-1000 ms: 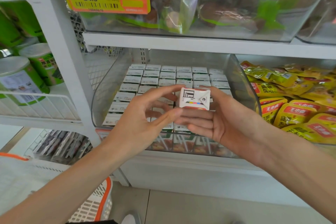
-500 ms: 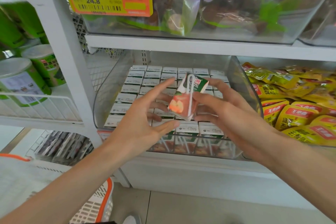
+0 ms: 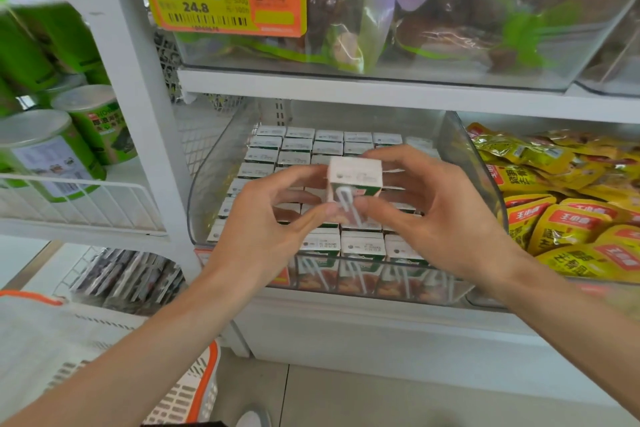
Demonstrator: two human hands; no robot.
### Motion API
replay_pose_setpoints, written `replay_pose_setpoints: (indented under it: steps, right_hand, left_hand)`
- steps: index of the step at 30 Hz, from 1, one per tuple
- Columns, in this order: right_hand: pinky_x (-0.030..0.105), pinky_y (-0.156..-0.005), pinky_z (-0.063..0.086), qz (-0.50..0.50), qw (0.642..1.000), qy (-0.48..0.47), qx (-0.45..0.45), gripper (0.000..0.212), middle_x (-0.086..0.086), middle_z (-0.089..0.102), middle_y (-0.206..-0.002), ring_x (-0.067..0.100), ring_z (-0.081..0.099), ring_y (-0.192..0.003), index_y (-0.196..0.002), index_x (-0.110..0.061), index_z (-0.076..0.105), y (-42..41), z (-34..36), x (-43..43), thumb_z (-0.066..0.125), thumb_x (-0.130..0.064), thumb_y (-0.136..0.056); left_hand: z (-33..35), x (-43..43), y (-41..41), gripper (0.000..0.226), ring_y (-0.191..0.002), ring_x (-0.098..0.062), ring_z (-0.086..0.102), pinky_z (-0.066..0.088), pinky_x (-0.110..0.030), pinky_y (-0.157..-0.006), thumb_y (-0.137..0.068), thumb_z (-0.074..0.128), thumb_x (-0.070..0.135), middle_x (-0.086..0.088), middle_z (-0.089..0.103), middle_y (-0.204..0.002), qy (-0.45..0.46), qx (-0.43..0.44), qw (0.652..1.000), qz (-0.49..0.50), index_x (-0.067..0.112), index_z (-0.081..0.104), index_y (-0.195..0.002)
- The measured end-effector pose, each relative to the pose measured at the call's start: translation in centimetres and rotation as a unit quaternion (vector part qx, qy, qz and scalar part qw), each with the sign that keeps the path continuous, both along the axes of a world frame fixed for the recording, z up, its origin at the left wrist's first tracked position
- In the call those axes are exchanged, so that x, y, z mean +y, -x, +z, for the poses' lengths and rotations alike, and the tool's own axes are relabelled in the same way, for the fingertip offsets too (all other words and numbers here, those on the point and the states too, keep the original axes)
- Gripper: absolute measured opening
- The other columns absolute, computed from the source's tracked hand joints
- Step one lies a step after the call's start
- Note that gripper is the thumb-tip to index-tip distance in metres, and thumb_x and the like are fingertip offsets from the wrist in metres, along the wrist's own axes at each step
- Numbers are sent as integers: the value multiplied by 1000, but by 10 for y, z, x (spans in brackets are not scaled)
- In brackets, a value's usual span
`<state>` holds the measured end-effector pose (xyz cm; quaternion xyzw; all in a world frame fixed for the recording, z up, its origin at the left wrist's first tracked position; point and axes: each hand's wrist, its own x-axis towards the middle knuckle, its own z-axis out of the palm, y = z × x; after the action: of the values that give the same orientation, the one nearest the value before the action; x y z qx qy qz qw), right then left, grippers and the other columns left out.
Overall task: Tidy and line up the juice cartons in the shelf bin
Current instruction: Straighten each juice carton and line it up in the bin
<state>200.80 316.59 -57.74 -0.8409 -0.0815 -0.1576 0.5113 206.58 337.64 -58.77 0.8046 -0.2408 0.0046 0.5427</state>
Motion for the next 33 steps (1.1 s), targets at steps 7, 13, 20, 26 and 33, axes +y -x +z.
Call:
replay_pose_setpoints:
  steps: [7, 13, 20, 26, 33]
  right_hand:
    - [12, -94, 54, -45, 998, 36, -2, 44, -34, 71, -106, -2, 73, -105, -135, -26, 63, -18, 1, -19, 75, -7, -97]
    - [2, -84, 49, -50, 997, 52, 26, 38, -17, 65, -127, -12, 67, -103, -128, -31, 63, -31, -1, -19, 74, -10, -98]
    - [-1, -81, 48, -52, 985, 162, 40, 37, -28, 56, -117, -22, 56, -105, -128, -34, 63, -41, 7, -35, 77, -22, -96]
    - [4, -83, 52, -37, 980, 187, 61, 51, -10, 66, -115, -4, 66, -98, -137, -40, 59, -46, 14, -40, 80, -26, -93]
    - [28, -91, 58, -13, 963, 263, 57, 34, -6, 62, -124, 9, 68, -99, -125, -26, 68, -48, 6, -32, 80, -20, -94]
  left_hand:
    - [-12, 6, -6, 41, -116, 4, 58, 46, -25, -110, -95, 74, 13, 20, 68, -126, -136, -19, 990, 42, 35, 69, -130]
    - [-16, 8, -9, 32, -125, -2, 55, 44, -31, -112, -97, 70, 15, 17, 67, -130, -168, -26, 985, 27, 34, 74, -123]
    - [-18, 8, -10, 34, -127, -4, 54, 43, -33, -113, -97, 70, 15, 16, 66, -130, -167, -25, 985, 24, 32, 72, -126]
    - [-19, 7, -11, 32, -127, -5, 54, 43, -36, -112, -97, 69, 14, 15, 67, -129, -165, -33, 985, 24, 33, 73, -123]
    - [-21, 7, -12, 35, -120, 3, 54, 39, -16, -103, -96, 70, 13, 19, 67, -126, -161, -44, 986, 26, 31, 71, -126]
